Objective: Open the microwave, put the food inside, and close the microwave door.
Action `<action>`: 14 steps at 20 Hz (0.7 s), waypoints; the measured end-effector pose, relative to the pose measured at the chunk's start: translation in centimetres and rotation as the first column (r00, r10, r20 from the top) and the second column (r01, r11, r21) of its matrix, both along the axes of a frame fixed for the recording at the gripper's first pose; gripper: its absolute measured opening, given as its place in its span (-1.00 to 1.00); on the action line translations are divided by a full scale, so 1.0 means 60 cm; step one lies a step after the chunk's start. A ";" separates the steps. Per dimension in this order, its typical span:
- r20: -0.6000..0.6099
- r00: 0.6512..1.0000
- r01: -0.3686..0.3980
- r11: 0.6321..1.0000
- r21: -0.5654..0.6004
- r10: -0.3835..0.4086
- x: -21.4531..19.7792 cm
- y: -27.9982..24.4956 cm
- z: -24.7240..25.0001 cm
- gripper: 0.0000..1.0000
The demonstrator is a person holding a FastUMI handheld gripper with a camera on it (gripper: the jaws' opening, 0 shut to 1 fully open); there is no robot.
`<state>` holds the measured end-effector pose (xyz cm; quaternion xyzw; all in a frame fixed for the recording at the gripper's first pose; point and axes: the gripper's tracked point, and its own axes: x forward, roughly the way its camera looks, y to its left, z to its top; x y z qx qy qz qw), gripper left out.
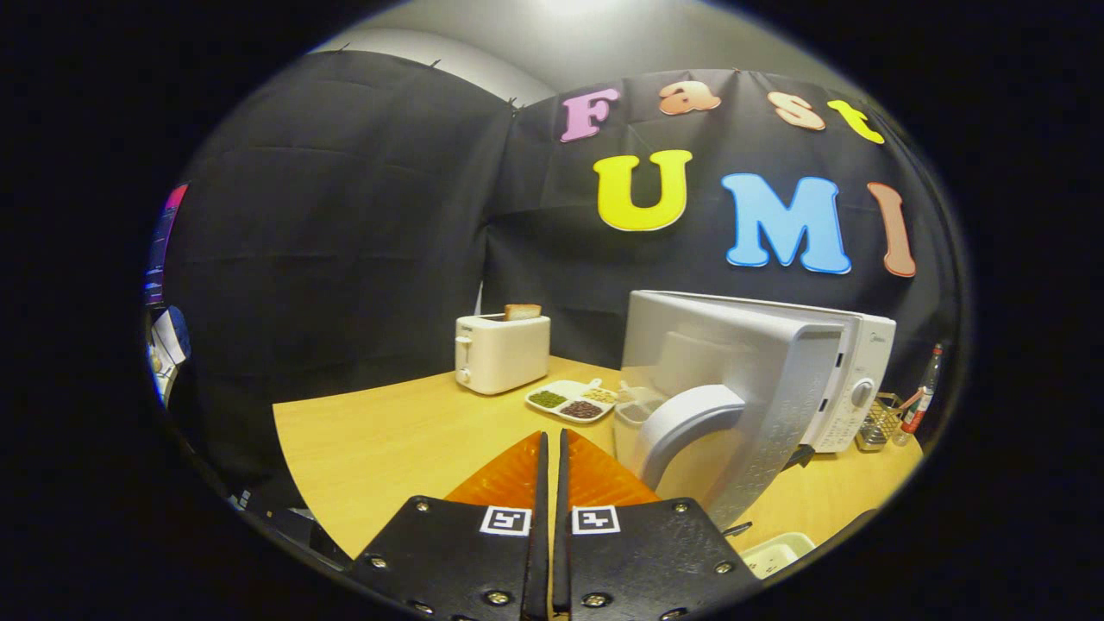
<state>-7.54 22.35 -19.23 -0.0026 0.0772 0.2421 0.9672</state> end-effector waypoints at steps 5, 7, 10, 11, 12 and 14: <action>-0.013 0.990 0.138 0.990 0.017 -0.137 0.075 -0.123 -0.011 -0.93; -0.014 0.979 0.201 0.979 0.012 -0.201 0.111 -0.172 -0.018 -0.93; -0.042 0.960 0.279 0.960 0.024 -0.278 0.162 -0.236 -0.031 -0.93; -0.039 0.951 0.308 0.951 0.025 -0.307 0.182 -0.258 -0.031 -0.94; -0.035 0.940 0.339 0.941 0.021 -0.338 0.203 -0.279 -0.031 -0.93; -0.050 0.922 0.385 0.923 0.016 -0.384 0.243 -0.310 -0.042 -0.93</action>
